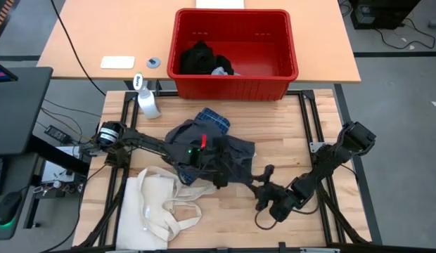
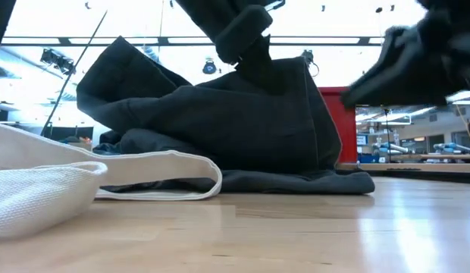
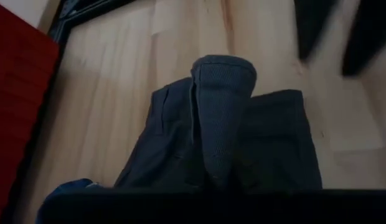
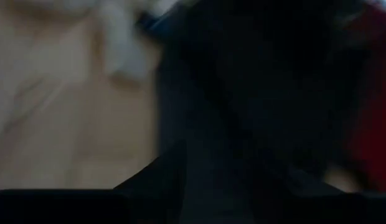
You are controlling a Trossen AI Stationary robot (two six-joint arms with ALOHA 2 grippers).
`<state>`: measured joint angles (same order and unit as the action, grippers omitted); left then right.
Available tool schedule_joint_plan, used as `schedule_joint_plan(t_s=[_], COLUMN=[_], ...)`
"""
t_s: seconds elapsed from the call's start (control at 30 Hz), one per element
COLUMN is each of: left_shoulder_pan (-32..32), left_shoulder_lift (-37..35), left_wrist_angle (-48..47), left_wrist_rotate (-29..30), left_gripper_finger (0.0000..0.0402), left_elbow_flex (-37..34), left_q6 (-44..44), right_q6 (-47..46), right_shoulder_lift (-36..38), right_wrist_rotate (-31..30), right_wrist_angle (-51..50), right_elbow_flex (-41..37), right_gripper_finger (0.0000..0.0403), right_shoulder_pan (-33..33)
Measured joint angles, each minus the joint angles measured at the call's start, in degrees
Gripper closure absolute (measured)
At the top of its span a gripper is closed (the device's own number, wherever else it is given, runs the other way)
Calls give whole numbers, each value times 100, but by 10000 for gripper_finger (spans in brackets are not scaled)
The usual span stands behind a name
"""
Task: Fold Laundry from Bin
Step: Fold the gray short
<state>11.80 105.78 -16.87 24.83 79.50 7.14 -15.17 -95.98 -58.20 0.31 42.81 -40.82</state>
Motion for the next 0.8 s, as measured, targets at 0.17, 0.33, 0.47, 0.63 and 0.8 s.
schedule_joint_plan(t_s=[0.17, 0.33, 0.47, 0.63, 0.8], left_shoulder_pan=[-1, 0, 3, -45, -115], left_shoulder_lift=[-7, -7, -7, -7, -6], left_wrist_angle=[-12, -17, -52, -47, 52], left_wrist_rotate=[-46, -52, -56, -67, -49], left_gripper_finger=[381, 381, 381, 381, 381], left_elbow_flex=[2, 2, 2, 2, 2], left_q6=[9, 2, 2, -23, -21], right_q6=[-306, -640, -1109, -1636, -1592], right_shoulder_lift=[-461, -684, -687, -772, -741], right_wrist_rotate=[1186, 1150, 1126, 1779, 2067], right_wrist_angle=[2, -2, -144, -351, -200], right_elbow_flex=[-2, -2, -2, 6, 5], right_gripper_finger=[242, 216, 203, 236, 321], right_shoulder_pan=[266, 384, 478, 812, 914])
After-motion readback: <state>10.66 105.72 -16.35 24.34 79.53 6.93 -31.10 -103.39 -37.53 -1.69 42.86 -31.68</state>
